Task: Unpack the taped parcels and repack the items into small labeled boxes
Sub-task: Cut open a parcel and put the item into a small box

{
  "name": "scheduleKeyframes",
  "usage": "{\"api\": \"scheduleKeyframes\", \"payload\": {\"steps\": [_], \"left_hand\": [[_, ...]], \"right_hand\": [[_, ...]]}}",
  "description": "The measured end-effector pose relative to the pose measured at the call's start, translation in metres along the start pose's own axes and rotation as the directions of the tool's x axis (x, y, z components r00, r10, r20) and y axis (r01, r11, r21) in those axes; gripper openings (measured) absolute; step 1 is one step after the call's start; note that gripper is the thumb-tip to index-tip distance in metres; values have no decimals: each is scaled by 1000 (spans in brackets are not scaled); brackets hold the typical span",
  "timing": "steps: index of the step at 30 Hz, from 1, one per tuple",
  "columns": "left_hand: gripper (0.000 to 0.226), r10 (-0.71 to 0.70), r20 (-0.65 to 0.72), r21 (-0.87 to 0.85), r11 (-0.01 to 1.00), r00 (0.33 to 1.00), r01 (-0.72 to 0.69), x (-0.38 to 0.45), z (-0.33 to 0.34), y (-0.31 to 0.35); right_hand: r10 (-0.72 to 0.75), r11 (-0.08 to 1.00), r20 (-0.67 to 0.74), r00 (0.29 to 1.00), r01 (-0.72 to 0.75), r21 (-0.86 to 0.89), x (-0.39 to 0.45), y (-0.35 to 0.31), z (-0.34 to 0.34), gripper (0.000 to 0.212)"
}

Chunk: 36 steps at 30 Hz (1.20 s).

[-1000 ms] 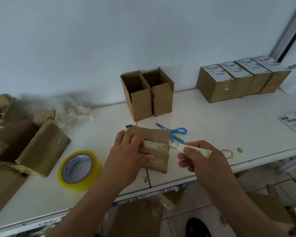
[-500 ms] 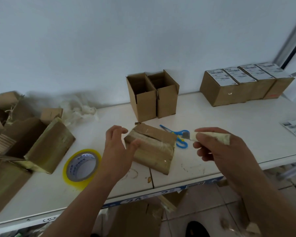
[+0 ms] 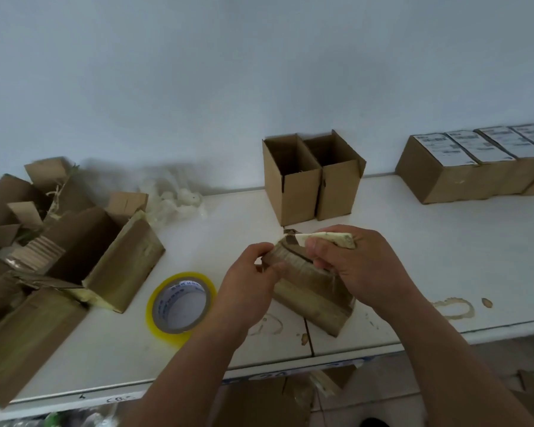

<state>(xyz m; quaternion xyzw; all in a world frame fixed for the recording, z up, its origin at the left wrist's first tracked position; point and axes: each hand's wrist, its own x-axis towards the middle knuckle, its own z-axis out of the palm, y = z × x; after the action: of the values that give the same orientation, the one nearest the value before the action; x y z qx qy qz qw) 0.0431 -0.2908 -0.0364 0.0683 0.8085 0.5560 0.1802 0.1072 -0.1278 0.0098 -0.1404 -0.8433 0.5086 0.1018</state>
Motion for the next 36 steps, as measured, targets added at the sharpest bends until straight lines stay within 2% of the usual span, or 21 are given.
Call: {"api": "scheduleKeyframes", "payload": {"steps": [8,15,24,29,36], "left_hand": [[25,-61,42,-162,985,997,67,5,-2,-8],[25,-62,-21,-213,975,998,56,5,4,-10],[22,-86,-50,-235,969,995,72,0,9,-4],[19,-89,-51,-240,968,995,74,-3,9,-2],[21,-82,-57,-230,971,995,66,-5,11,1]], "right_hand": [[-53,983,59,997,63,-171,17,6,12,25],[-81,952,77,994,100,-290,11,11,7,19],[19,961,103,995,10,-276,-11,16,-25,17],[25,934,109,994,15,-356,-26,19,-47,21],[97,947,96,991,-62,-316,-53,24,-75,14]]}}
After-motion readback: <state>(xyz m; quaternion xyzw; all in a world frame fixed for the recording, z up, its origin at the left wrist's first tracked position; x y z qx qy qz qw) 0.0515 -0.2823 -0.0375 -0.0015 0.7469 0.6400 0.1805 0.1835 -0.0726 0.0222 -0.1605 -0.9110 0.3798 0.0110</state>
